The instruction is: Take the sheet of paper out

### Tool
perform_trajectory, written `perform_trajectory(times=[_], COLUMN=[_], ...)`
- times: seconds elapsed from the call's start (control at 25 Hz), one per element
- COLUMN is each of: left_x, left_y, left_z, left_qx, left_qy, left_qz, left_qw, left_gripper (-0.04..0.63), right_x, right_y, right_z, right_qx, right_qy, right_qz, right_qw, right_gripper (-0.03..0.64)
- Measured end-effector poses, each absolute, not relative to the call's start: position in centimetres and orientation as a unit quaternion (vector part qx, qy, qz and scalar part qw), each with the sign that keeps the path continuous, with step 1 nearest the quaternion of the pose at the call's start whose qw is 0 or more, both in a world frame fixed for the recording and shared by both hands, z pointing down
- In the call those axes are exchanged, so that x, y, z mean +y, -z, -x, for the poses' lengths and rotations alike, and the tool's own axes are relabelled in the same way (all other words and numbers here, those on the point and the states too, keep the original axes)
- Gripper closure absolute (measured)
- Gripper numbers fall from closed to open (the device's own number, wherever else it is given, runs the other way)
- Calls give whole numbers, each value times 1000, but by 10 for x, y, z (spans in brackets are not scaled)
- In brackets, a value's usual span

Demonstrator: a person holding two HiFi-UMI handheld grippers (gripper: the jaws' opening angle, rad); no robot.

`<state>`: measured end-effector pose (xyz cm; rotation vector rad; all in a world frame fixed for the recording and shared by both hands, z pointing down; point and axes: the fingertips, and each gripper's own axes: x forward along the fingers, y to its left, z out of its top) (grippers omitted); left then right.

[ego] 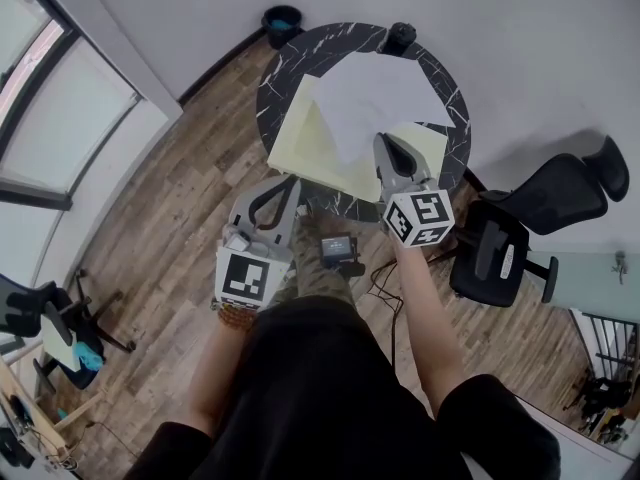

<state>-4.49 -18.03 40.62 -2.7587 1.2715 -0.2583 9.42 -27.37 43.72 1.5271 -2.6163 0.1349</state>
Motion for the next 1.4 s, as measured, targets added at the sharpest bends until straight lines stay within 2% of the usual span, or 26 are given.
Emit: perform_trajectory(times=[0.24, 0.44, 1.4], left_x=[-178, -177, -160], left_y=[-399, -390, -370], left_z=[42, 40, 34], left_qx=[416, 434, 442], left_qy=[76, 55, 24], left_qz=[905, 899, 896], left_qw=[43, 4, 42], left_gripper=[601, 601, 601], right_x=[-262, -252, -186], right_y=[-411, -390, -357], right_z=[-86, -80, -31], right_qx=[-863, -856, -868], right_qy=[-4, 36, 102], right_qz=[-503, -514, -485], right_qw=[49, 37, 26], right_gripper=[621, 621, 621])
